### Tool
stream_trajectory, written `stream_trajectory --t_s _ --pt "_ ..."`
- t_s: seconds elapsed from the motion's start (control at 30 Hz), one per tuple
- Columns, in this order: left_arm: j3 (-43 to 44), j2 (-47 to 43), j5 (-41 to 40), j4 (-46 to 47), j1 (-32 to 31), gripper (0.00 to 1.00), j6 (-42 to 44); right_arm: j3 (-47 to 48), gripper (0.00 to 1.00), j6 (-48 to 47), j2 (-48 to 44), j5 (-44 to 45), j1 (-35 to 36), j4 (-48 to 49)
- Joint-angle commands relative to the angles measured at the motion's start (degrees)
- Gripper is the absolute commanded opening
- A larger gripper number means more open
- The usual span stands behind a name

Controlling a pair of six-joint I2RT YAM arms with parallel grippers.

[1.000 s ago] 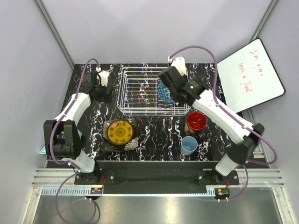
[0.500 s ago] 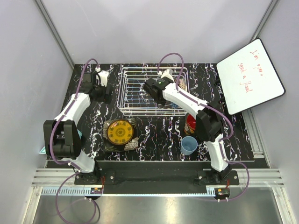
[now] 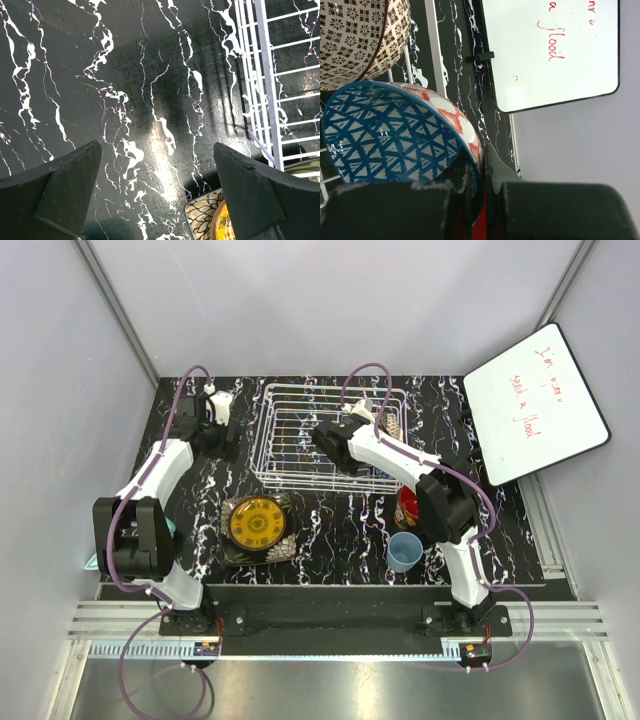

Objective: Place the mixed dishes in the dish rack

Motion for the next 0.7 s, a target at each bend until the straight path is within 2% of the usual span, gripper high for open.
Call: stream_trajectory --t_s 0.0,0.13,0.2,0.27,0.33,0.4,0.5,0.67 --pt "1.82 -0.48 1.74 1.74 0.64 0.99 -0.25 0.24 0.00 -0.90 -1.11 2.57 -0.05 -6.85" --pt "1.73 -0.39 1.82 1.74 0.82 0.99 -0.16 0.76 0.00 -2.92 0.73 -0.58 0.04 -5.45" --pt "1.65 -0.48 1.91 1.74 0.99 0.99 -0.07 1.02 0.11 -3.36 2.05 -1.91 0.04 -4.92" --pt "1.56 -0.48 1.91 1.83 0.99 0.99 0.02 1.64 0.32 -3.45 2.94 -3.93 0.04 -5.01" --pt "1.38 -0.48 2.00 1.83 0.91 0.99 0.19 2.60 0.48 -3.37 3.82 -4.81 -0.14 -5.27" --pt "1.03 -0.30 2.09 2.18 0.99 0.99 0.63 3.39 0.56 -3.45 3.82 -5.51 0.04 -5.36" --pt "0.59 0.22 2.00 3.14 0.91 0.99 0.81 4.71 0.61 -3.36 3.12 -5.43 0.04 -5.62" --pt "0.94 3.12 1.56 4.11 0.91 0.99 0.54 9.37 0.63 -3.98 -0.22 -8.94 0.04 -5.01"
